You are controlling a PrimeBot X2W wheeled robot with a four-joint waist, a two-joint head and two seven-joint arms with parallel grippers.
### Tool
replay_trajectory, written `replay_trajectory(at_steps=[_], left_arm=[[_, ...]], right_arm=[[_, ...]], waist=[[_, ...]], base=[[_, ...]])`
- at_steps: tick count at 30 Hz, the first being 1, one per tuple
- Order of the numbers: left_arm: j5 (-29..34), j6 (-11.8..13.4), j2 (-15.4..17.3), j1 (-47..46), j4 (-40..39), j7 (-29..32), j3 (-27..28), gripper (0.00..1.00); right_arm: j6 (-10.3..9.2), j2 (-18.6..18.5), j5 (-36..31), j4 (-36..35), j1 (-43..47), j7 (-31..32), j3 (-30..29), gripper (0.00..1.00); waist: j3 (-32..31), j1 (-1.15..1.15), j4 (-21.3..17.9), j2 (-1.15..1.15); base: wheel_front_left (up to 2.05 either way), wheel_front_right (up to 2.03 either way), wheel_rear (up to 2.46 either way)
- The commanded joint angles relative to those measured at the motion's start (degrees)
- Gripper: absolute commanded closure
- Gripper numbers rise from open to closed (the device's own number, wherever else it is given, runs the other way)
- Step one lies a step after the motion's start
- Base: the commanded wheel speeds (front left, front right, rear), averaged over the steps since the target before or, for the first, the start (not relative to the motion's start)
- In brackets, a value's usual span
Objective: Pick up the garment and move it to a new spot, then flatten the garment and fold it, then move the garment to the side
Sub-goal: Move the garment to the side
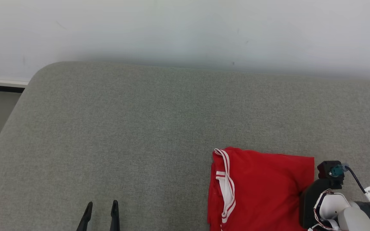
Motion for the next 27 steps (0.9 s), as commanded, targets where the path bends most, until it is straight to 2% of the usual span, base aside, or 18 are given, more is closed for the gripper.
replay_trajectory(at_steps=[1, 7, 15, 22, 27], left_arm=[[-0.2, 0.4, 0.0, -0.4, -0.3, -0.2, 0.2, 0.00], [-0.8, 1.0, 0.0, -0.7, -1.6, -0.2, 0.5, 0.00], [-0.7, 1.6, 0.0, -1.8, -3.8, -0.2, 1.6, 0.00], [0.1, 1.1, 0.0, -3.2, -4.5, -0.2, 2.5, 0.00], [0.9, 0.4, 0.0, -4.6, -4.4, -0.2, 2.7, 0.00]], right_arm=[[-0.18, -1.2, 0.2, 1.0, 0.2, 0.8, 1.1, 1.00], [-0.19, -6.9, 1.6, -3.1, -4.9, 2.9, 6.3, 1.00], [-0.18, -14.2, 4.8, -7.9, -13.0, 8.5, 10.5, 1.00], [-0.18, -18.5, 6.4, -10.4, -19.2, 11.3, 11.3, 1.00], [-0.18, -20.1, 6.1, -10.5, -22.5, 11.7, 11.1, 1.00]], waist=[[0.2, 0.00, -0.5, 0.00], [0.3, 0.00, -2.7, 0.00], [1.6, 0.00, -7.6, 0.00], [4.5, 0.00, -12.7, 0.00], [6.8, 0.00, -16.1, 0.00]], base=[[0.00, 0.00, 0.00], [0.00, 0.00, 0.00], [0.00, 0.00, 0.00], [0.00, 0.00, 0.00], [0.00, 0.00, 0.00]])
